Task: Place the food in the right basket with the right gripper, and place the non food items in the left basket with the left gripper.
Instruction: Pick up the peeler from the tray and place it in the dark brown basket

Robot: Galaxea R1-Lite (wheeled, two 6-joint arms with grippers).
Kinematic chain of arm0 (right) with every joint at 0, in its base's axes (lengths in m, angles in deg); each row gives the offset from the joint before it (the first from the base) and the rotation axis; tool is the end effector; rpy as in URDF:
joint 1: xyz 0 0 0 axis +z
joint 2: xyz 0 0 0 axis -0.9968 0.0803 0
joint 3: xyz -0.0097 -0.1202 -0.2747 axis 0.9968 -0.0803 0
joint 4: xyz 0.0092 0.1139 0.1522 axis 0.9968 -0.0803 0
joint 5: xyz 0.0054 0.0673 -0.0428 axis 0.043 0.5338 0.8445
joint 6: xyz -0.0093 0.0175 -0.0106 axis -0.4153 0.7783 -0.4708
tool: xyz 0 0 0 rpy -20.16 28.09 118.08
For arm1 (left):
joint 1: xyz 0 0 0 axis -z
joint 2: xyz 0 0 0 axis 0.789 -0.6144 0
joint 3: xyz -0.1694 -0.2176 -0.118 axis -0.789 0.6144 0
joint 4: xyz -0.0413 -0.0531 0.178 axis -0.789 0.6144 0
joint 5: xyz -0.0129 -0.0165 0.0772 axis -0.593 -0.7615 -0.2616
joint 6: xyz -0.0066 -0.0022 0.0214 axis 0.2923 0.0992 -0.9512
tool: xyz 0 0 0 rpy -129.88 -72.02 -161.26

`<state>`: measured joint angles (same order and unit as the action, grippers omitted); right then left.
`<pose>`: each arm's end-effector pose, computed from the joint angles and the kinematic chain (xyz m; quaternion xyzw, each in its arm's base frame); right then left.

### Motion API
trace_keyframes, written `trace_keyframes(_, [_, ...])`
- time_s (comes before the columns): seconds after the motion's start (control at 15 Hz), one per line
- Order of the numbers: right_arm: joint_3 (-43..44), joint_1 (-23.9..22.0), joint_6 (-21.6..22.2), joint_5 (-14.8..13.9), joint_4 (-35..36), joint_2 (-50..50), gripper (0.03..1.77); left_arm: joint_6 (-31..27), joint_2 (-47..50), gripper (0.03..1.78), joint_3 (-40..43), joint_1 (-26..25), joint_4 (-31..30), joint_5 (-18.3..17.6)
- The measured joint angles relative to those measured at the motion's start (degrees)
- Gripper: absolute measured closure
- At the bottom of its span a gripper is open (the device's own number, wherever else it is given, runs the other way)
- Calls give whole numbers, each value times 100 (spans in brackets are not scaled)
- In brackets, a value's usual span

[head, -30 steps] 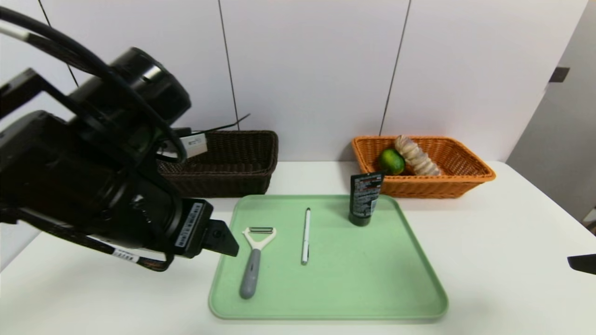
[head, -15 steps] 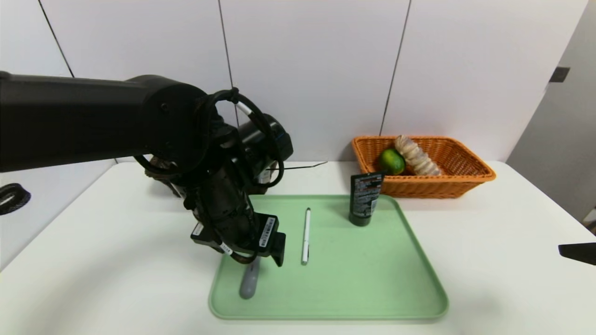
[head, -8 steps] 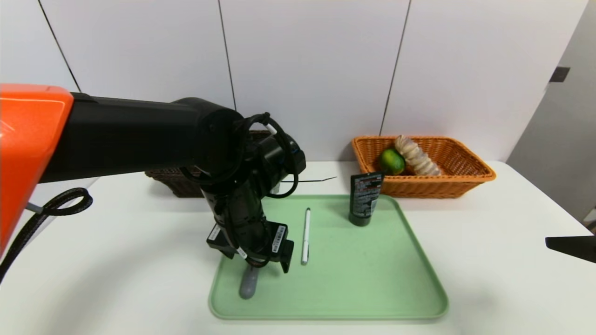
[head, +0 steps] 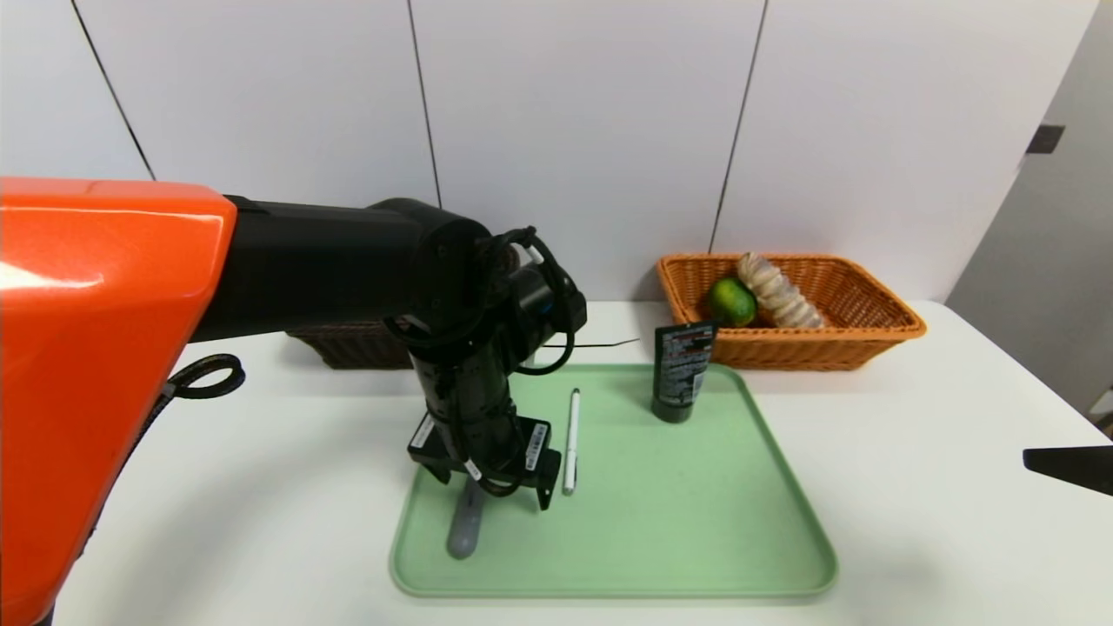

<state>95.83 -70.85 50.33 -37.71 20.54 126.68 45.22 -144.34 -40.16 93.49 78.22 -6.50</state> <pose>0.1006 0.0223 0.2636 0.0337 0.3588 0.0012 0.9328 0.2761 -0.2417 0.1783 0.0572 0.6211 -0.1126 0.7735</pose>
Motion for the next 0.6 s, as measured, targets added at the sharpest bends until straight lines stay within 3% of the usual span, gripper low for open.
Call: trace_keyframes(0.6, [-16,1,2,-11,7,-43,9,0,-112,12,22,-69,79,-73])
